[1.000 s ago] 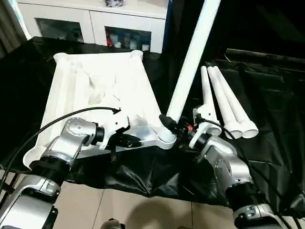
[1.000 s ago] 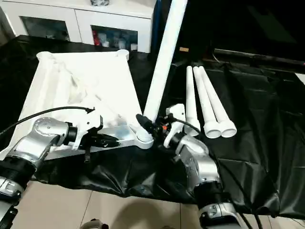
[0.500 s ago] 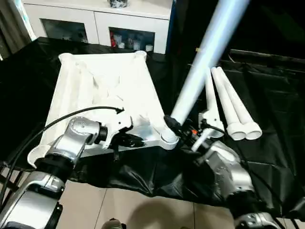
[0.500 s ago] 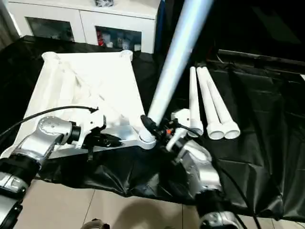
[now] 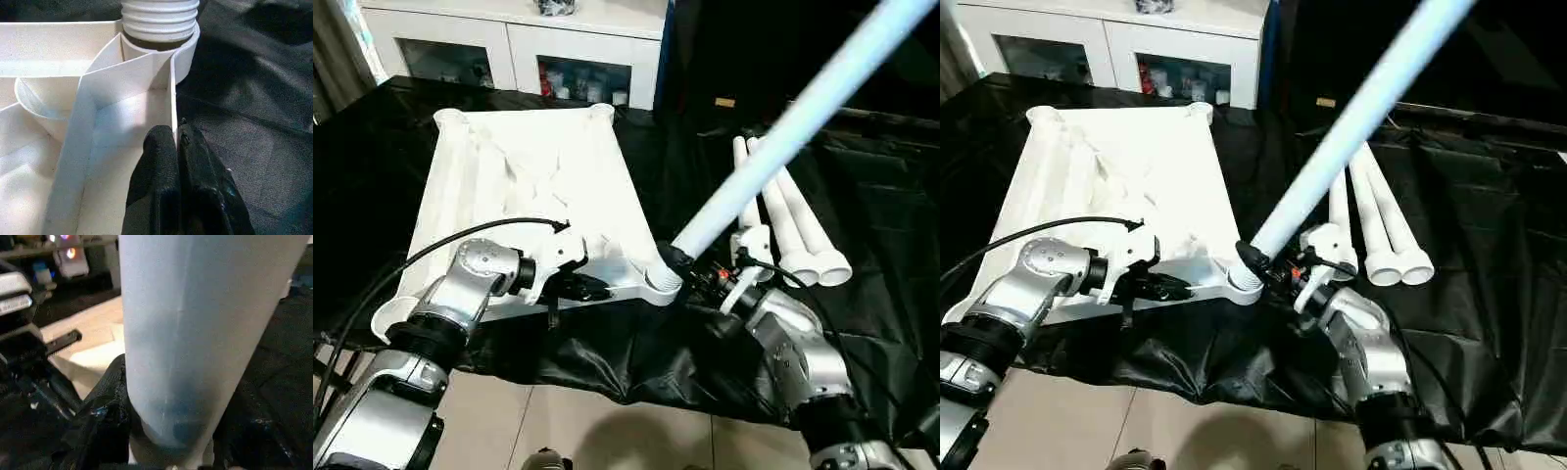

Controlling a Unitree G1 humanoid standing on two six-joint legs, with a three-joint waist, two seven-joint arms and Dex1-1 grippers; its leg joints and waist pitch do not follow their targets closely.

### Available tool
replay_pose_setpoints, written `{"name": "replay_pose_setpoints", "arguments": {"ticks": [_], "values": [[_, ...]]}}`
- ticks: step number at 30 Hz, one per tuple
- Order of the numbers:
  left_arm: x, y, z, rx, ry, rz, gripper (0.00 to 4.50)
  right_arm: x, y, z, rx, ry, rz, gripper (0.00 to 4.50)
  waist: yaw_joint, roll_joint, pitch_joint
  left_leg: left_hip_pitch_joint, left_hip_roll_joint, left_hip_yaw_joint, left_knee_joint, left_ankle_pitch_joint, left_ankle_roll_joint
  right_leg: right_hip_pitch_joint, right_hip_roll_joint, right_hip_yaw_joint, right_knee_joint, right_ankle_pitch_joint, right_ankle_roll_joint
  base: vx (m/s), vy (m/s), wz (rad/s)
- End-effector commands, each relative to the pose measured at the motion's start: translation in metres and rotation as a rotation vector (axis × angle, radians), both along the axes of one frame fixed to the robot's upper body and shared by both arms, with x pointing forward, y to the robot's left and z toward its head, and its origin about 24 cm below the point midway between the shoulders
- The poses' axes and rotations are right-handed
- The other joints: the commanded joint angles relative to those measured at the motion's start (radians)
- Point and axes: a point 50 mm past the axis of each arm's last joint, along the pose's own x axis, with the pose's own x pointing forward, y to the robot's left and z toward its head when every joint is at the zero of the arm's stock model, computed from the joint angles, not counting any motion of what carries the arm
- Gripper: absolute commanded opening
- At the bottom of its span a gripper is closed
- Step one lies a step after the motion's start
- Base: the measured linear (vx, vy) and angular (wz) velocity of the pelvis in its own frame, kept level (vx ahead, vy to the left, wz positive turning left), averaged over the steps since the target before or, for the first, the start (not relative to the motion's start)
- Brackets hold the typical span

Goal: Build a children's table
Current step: Insert table leg to table base

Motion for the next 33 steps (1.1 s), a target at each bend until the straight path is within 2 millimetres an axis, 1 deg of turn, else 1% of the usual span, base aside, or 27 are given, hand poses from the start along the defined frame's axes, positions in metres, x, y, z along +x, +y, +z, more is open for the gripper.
{"name": "replay_pose_setpoints", "arguments": {"ticks": [1, 2, 3, 5, 6, 7, 8, 9, 10, 11, 12, 13, 14, 16, 17, 19, 21, 23, 24, 26, 27, 29, 30, 31, 33], "values": [[0.006, 0.001, 0.014, -0.001, -0.064, -0.013, 0.0, 0.0, -0.012, -0.009, -0.096, 0.055, -0.021, 1.87, -0.007, 0.011, -0.065, 0.027, 0.045, -0.017, -0.098, -0.298, -0.018, 0.031, -0.089, 0.049, -0.095, -0.302, -0.191, 0.0, 0.0, 0.0], [0.006, 0.001, 0.014, -0.001, -0.064, -0.013, 0.0, 0.0, -0.012, -0.009, -0.096, 0.055, -0.021, 1.87, -0.008, 0.012, -0.066, 0.027, 0.046, -0.017, -0.098, -0.296, -0.018, 0.031, -0.089, 0.049, -0.094, -0.3, -0.191, 0.0, 0.0, 0.0], [0.005, 0.0, 0.013, 0.002, -0.06, -0.021, 0.0, 0.002, -0.007, -0.007, -0.126, 0.061, 0.021, 1.87, -0.008, 0.01, -0.065, 0.027, 0.045, -0.017, -0.097, -0.295, -0.017, 0.03, -0.088, 0.049, -0.094, -0.302, -0.191, 0.0, 0.0, 0.0], [0.004, 0.0, 0.013, 0.003, -0.058, -0.024, 0.0, 0.003, -0.004, -0.007, -0.151, 0.068, 0.05, 1.87, -0.01, 0.01, -0.064, 0.025, 0.044, -0.017, -0.098, -0.296, -0.018, 0.031, -0.088, 0.049, -0.095, -0.313, -0.186, 0.0, 0.0, 0.0], [0.003, 0.001, 0.013, 0.006, -0.059, -0.027, 0.0, 0.004, 0.0, -0.006, -0.177, 0.075, 0.083, 1.87, -0.011, 0.006, -0.064, 0.027, 0.045, -0.016, -0.097, -0.301, -0.017, 0.029, -0.09, 0.05, -0.097, -0.323, -0.184, 0.0, 0.0, 0.0], [0.003, 0.001, 0.012, 0.007, -0.058, -0.028, 0.0, 0.004, 0.002, -0.005, -0.19, 0.072, 0.1, 1.87, -0.011, 0.002, -0.064, 0.025, 0.045, -0.017, -0.097, -0.297, -0.017, 0.031, -0.09, 0.049, -0.096, -0.326, -0.182, 0.0, 0.0, 0.0], [0.002, 0.001, 0.012, 0.008, -0.058, -0.029, 0.0, 0.005, 0.003, -0.005, -0.199, 0.07, 0.111, 1.87, -0.012, 0.006, -0.064, 0.025, 0.045, -0.017, -0.097, -0.295, -0.017, 0.03, -0.09, 0.049, -0.096, -0.33, -0.18, 0.0, 0.0, 0.0], [0.002, 0.001, 0.012, 0.012, -0.059, -0.034, 0.0, 0.005, 0.004, -0.005, -0.231, 0.069, 0.138, 1.87, -0.012, 0.003, -0.063, 0.025, 0.045, -0.017, -0.097, -0.293, -0.016, 0.03, -0.091, 0.05, -0.096, -0.334, -0.178, 0.0, 0.0, 0.0], [0.001, 0.001, 0.012, 0.012, -0.059, -0.035, 0.0, 0.005, 0.004, -0.005, -0.232, 0.069, 0.14, 1.87, -0.012, 0.003, -0.063, 0.026, 0.046, -0.016, -0.097, -0.292, -0.016, 0.028, -0.09, 0.05, -0.097, -0.334, -0.176, 0.0, 0.0, 0.0], [0.001, 0.001, 0.012, 0.012, -0.058, -0.036, 0.0, 0.005, 0.004, -0.005, -0.243, 0.07, 0.151, 1.87, -0.013, -0.002, -0.063, 0.027, 0.047, -0.015, -0.097, -0.293, -0.015, 0.027, -0.09, 0.05, -0.097, -0.333, -0.177, 0.0, 0.0, 0.0], [0.001, 0.001, 0.011, 0.012, -0.058, -0.037, 0.0, 0.004, 0.005, -0.006, -0.252, 0.076, 0.168, 1.87, -0.012, -0.002, -0.064, 0.026, 0.046, -0.015, -0.096, -0.288, -0.013, 0.029, -0.091, 0.05, -0.097, -0.329, -0.177, 0.0, 0.0, 0.0], [0.0, 0.001, 0.011, 0.012, -0.057, -0.038, 0.0, 0.003, 0.005, -0.007, -0.264, 0.078, 0.191, 1.87, -0.013, -0.005, -0.063, 0.026, 0.047, -0.015, -0.097, -0.285, -0.011, 0.028, -0.09, 0.05, -0.098, -0.327, -0.177, 0.0, 0.0, 0.0], [0.0, 0.001, 0.011, 0.012, -0.057, -0.038, 0.0, 0.003, 0.005, -0.007, -0.264, 0.078, 0.191, 1.87, -0.012, -0.004, -0.063, 0.027, 0.047, -0.016, -0.096, -0.285, -0.011, 0.028, -0.09, 0.05, -0.096, -0.327, -0.178, 0.0, 0.0, 0.0], [-0.001, 0.002, 0.011, 0.012, -0.056, -0.042, 0.0, 0.0, 0.005, -0.01, -0.28, 0.092, 0.242, 1.87, -0.011, -0.006, -0.064, 0.026, 0.048, -0.014, -0.096, -0.271, -0.007, 0.028, -0.09, 0.051, -0.095, -0.304, -0.181, 0.0, 0.0, 0.0], [-0.001, 0.002, 0.012, 0.012, -0.055, -0.043, 0.0, -0.001, 0.005, -0.011, -0.279, 0.095, 0.253, 1.87, -0.01, -0.006, -0.066, 0.025, 0.048, -0.013, -0.095, -0.261, -0.005, 0.03, -0.09, 0.051, -0.092, -0.281, -0.184, 0.0, 0.0, 0.0], [-0.002, 0.002, 0.012, 0.013, -0.053, -0.049, 0.0, -0.004, 0.005, -0.014, -0.281, 0.1, 0.275, 1.87, -0.009, -0.006, -0.068, 0.025, 0.047, -0.012, -0.095, -0.242, -0.002, 0.031, -0.088, 0.05, -0.089, -0.238, -0.191, 0.0, 0.0, 0.0], [-0.003, 0.002, 0.012, 0.01, -0.048, -0.058, 0.0, -0.006, 0.005, -0.018, -0.284, 0.106, 0.3, 1.87, -0.008, -0.003, -0.071, 0.027, 0.047, -0.011, -0.095, -0.233, -0.002, 0.034, -0.087, 0.049, -0.086, -0.198, -0.2, 0.0, 0.0, 0.0], [-0.004, 0.002, 0.013, 0.009, -0.045, -0.068, 0.0, -0.008, 0.006, -0.021, -0.278, 0.112, 0.316, 1.87, -0.008, -0.009, -0.074, 0.028, 0.046, -0.009, -0.095, -0.223, 0.001, 0.037, -0.086, 0.047, -0.084, -0.152, -0.211, 0.0, 0.0, 0.0], [-0.004, 0.002, 0.013, 0.008, -0.043, -0.071, 0.0, -0.009, 0.005, -0.022, -0.274, 0.115, 0.318, 1.87, -0.007, -0.011, -0.075, 0.028, 0.045, -0.008, -0.096, -0.213, 0.007, 0.039, -0.085, 0.046, -0.083, -0.131, -0.216, 0.0, 0.0, 0.0], [-0.003, 0.002, 0.014, 0.014, -0.044, -0.074, 0.0, -0.008, 0.004, -0.023, -0.267, 0.119, 0.304, 1.87, -0.006, -0.012, -0.075, 0.028, 0.045, -0.007, -0.095, -0.202, 0.012, 0.041, -0.085, 0.046, -0.082, -0.118, -0.22, 0.0, 0.0, 0.0], [-0.003, 0.003, 0.014, 0.016, -0.045, -0.073, 0.0, -0.007, 0.002, -0.024, -0.259, 0.121, 0.279, 1.87, -0.006, -0.014, -0.075, 0.027, 0.045, -0.007, -0.095, -0.198, 0.014, 0.041, -0.086, 0.045, -0.081, -0.118, -0.222, 0.0, 0.0, 0.0], [-0.002, 0.003, 0.015, 0.018, -0.05, -0.07, 0.0, -0.003, 0.001, -0.022, -0.228, 0.125, 0.233, 1.87, -0.008, -0.012, -0.074, 0.029, 0.046, -0.008, -0.098, -0.217, 0.008, 0.039, -0.086, 0.044, -0.084, -0.142, -0.22, 0.0, 0.0, 0.0], [-0.002, 0.002, 0.016, 0.017, -0.053, -0.067, 0.0, 0.001, -0.002, -0.02, -0.201, 0.122, 0.188, 1.87, -0.009, -0.012, -0.073, 0.03, 0.047, -0.009, -0.099, -0.233, 0.001, 0.038, -0.086, 0.045, -0.086, -0.163, -0.218, 0.0, 0.0, 0.0], [-0.002, 0.002, 0.016, 0.017, -0.053, -0.067, 0.0, 0.001, -0.002, -0.02, -0.201, 0.122, 0.188, 1.87, -0.01, -0.012, -0.072, 0.031, 0.047, -0.01, -0.1, -0.255, -0.005, 0.037, -0.087, 0.045, -0.089, -0.192, -0.216, 0.0, 0.0, 0.0], [-0.001, 0.002, 0.016, 0.015, -0.056, -0.063, 0.0, 0.004, -0.004, -0.018, -0.164, 0.122, 0.143, 1.87, -0.01, -0.013, -0.071, 0.033, 0.047, -0.01, -0.102, -0.274, -0.011, 0.035, -0.088, 0.046, -0.092, -0.226, -0.208, 0.0, 0.0, 0.0]]}}
